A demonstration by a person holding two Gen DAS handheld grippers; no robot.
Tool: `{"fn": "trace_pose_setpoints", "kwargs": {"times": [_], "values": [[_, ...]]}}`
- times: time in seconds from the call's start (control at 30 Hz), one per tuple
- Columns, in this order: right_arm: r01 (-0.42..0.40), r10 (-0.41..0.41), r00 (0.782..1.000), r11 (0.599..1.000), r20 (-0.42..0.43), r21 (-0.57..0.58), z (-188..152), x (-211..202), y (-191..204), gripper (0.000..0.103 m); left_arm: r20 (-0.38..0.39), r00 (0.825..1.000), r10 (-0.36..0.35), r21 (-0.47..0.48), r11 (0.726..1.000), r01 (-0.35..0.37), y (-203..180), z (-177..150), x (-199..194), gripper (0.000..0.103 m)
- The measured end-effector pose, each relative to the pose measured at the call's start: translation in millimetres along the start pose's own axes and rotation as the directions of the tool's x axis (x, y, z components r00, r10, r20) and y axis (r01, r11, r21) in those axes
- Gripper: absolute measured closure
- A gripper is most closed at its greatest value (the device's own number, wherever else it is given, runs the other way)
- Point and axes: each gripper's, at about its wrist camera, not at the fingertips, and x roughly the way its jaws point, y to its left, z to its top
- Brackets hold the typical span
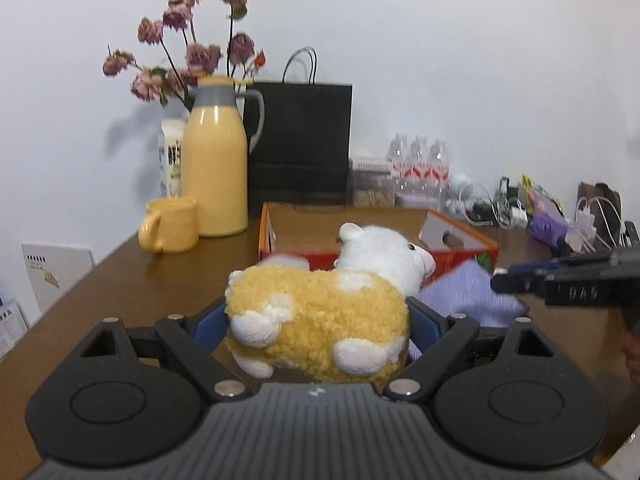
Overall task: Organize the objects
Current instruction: 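Lower the sheep and cap into the box and open both grippers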
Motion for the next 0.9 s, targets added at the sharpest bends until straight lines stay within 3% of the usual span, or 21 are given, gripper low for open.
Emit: {"fn": "trace_pose_setpoints", "kwargs": {"times": [0.27, 0.53, 0.73, 0.9], "values": [[0.01, -0.01, 0.999, 1.0, 0.046, 0.0, 25, 10, -8, 0.076, 0.049, 0.999, 0.007, -0.048, 0.999, -0.005, -15, 46, 27, 0.012], [0.053, -0.055, 0.994, 0.998, 0.09, 0.024, 60, 42, -33, 0.076, 0.083, 0.995, 0.049, -0.093, 0.995, -0.041, -38, 93, 84, 0.012], [0.09, -0.093, 0.994, 0.995, 0.064, 0.052, 75, 81, -58, 0.076, 0.042, 0.993, 0.111, -0.117, 0.988, -0.105, -49, 107, 137, 0.012], [0.132, -0.133, 0.991, 0.989, 0.013, 0.064, 80, 120, -76, 0.076, -0.053, 0.979, 0.197, -0.116, 0.972, -0.202, -53, 104, 183, 0.012]]}}
